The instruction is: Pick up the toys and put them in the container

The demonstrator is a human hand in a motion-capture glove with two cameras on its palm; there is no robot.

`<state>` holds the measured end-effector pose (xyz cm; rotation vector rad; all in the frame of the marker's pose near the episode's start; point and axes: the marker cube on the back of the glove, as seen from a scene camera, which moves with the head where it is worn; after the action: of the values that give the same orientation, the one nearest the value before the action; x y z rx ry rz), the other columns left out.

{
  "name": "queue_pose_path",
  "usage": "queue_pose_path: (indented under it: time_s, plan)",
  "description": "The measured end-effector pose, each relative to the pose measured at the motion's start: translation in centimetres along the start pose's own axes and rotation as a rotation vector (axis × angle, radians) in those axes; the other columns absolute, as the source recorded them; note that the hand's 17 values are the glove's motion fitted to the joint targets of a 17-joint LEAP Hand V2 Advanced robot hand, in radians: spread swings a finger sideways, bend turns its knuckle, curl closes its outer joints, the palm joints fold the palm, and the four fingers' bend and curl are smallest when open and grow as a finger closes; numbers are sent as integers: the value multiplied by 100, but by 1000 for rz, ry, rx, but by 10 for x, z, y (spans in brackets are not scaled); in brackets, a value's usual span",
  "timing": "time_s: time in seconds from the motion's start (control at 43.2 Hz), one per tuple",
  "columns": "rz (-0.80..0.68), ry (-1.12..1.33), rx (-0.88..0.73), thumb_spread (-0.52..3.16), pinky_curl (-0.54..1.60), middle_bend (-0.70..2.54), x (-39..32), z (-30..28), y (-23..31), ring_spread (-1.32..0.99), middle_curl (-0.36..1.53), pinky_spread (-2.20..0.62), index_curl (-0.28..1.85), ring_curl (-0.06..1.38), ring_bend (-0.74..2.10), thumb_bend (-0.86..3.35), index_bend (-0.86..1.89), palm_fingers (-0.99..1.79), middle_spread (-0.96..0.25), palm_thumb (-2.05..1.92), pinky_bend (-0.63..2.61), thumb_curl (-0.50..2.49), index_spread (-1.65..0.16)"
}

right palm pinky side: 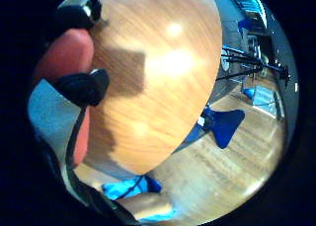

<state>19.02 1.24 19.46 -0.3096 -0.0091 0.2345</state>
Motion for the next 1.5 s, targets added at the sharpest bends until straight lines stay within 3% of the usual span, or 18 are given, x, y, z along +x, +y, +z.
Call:
queue_pose_path:
  time_s: [0.231,0.393,0.532,0.763,0.856,1.064,1.226,1.503]
  plan:
    - [31,4,141,127,32,40,-7,-1,-4,-23,28,-22,14,42,100,28,20,66,-11,63,123,43,-33]
    - [14,71,180,113,34,44,-13,-13,-5,-34,32,-31,18,46,101,29,24,72,-22,72,119,51,-35]
    - [11,59,186,99,32,53,-13,-35,-3,-40,38,-36,22,48,106,28,31,92,-30,76,109,58,-36]
    - [53,236,323,80,35,57,22,-129,4,-44,44,-39,28,52,107,28,35,95,-39,81,104,69,-37]
    - [15,74,348,75,36,56,-29,-162,22,-45,46,-40,31,52,106,28,37,94,-41,82,105,72,-38]
    - [-107,-34,379,67,38,54,-95,-227,56,-47,51,-41,36,53,103,28,39,92,-43,83,105,79,-38]
    - [-203,-35,424,61,39,52,-162,-255,82,-48,54,-41,40,54,102,28,40,92,-45,82,106,85,-38]
    - [-517,-53,416,56,41,49,-306,-269,137,-49,61,-41,48,56,101,27,39,90,-47,80,107,92,-38]
